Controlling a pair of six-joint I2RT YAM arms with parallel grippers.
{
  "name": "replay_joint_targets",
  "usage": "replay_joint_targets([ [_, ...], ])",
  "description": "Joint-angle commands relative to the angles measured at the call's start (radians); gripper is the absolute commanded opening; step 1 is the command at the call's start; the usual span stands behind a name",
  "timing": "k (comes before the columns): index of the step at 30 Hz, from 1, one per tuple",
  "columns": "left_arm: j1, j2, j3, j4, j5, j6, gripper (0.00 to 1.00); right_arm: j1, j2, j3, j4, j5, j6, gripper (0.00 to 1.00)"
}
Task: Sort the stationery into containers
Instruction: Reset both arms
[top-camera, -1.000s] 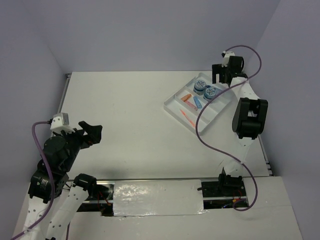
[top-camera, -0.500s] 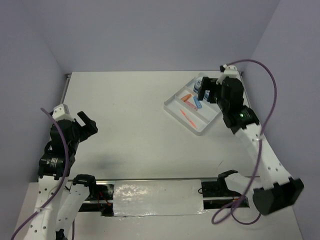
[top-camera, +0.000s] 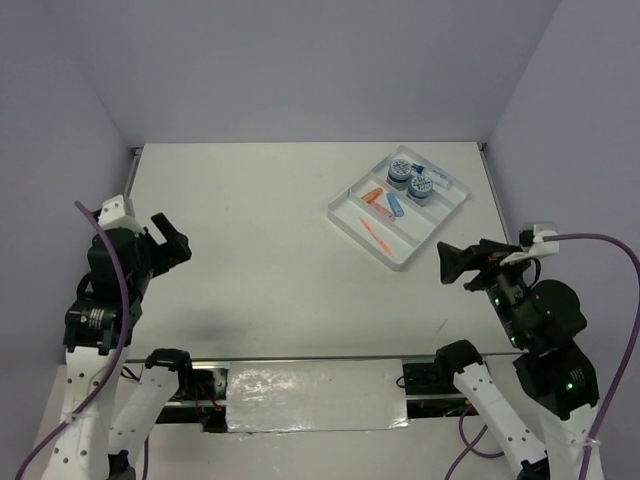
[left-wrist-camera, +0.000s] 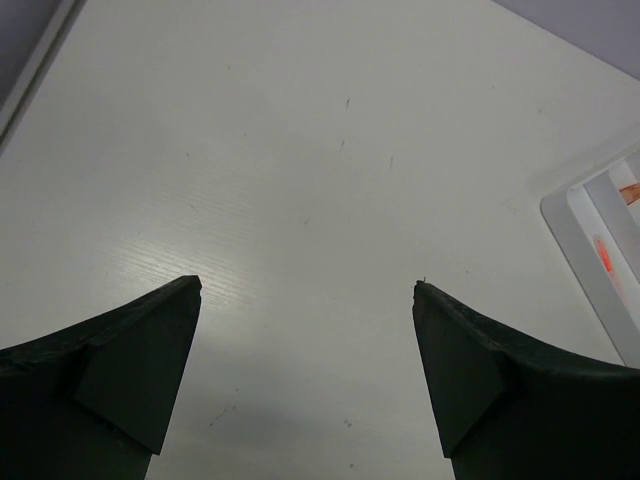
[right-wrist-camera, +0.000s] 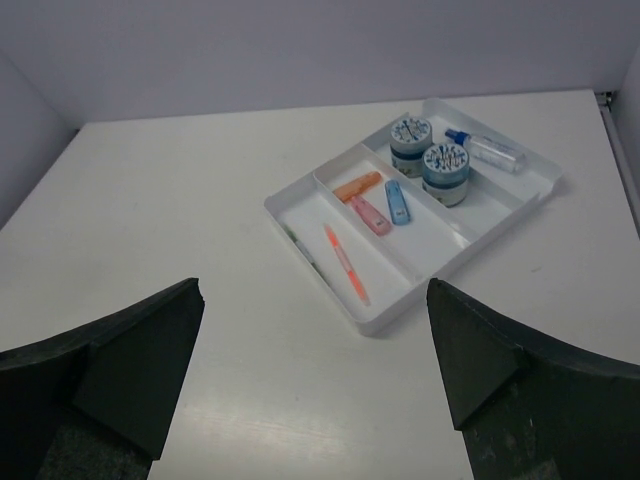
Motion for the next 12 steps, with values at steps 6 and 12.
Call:
replay_joint_targets([
  [6,0.006,-0.100,0.105,-0.118,-0.003,0.066,0.99,0.007,-0.057,0.026,-0.221,0.107,-0.036,1.00],
  [12,0.006,-0.157,0.097,-0.139,-0.015,0.066,0.99,0.007,-0.053,0.030,-0.232,0.151,-0.035,1.00],
])
